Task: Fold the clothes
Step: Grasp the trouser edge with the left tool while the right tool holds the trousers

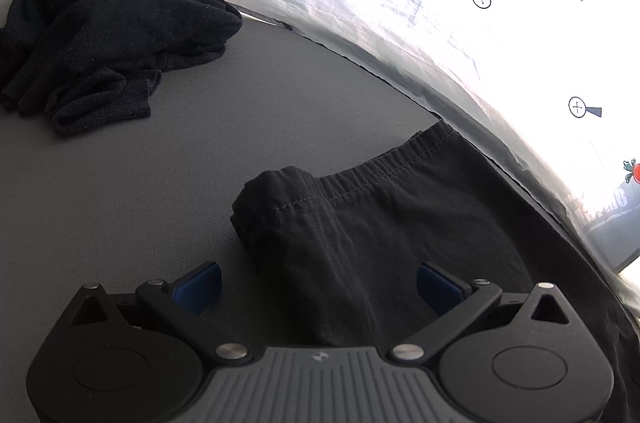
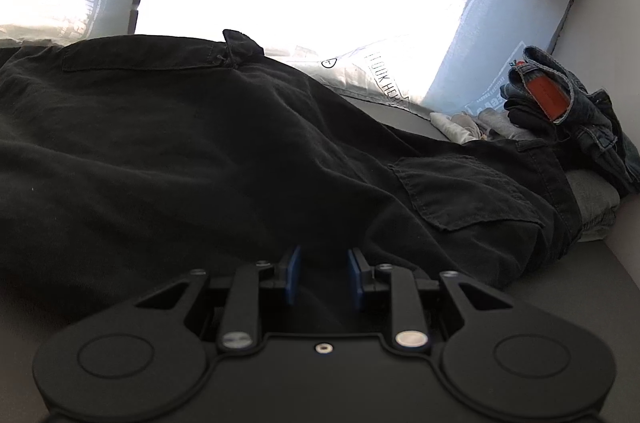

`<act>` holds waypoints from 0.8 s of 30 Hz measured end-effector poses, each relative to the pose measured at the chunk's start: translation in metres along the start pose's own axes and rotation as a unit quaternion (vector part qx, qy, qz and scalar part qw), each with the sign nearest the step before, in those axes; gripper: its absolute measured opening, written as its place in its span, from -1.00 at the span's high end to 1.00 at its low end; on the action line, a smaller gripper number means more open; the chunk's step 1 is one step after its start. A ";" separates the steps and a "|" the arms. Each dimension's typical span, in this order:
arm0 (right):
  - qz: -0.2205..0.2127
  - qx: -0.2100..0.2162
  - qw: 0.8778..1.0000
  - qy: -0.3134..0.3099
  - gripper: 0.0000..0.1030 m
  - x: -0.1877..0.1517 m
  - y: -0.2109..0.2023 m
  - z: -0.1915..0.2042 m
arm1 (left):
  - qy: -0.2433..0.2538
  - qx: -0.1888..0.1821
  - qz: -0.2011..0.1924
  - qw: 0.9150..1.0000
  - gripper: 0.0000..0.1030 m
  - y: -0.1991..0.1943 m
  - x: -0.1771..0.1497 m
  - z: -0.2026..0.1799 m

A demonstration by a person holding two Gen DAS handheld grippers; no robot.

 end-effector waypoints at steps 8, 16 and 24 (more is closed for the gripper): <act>-0.007 0.058 0.995 0.076 0.46 -0.004 0.003 -0.014 | -0.046 -0.051 -0.007 0.998 0.67 -0.004 0.014 -0.012; -0.009 0.065 0.994 0.087 0.46 -0.004 0.002 -0.017 | -0.021 -0.201 -0.035 0.979 0.82 -0.062 0.031 -0.088; -0.011 0.070 0.993 0.092 0.46 -0.005 0.002 -0.018 | 0.136 -0.340 0.018 0.930 0.84 -0.131 -0.058 -0.181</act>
Point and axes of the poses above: each gripper's, at about its wrist camera, not at the fingertips, and y roughly the way its jaws point, z to its left, x to its top, the point moved 10 cm from there along y, roughly the way its jaws point, and after that the axes turned 9 degrees about x, right-handed, at the moved point
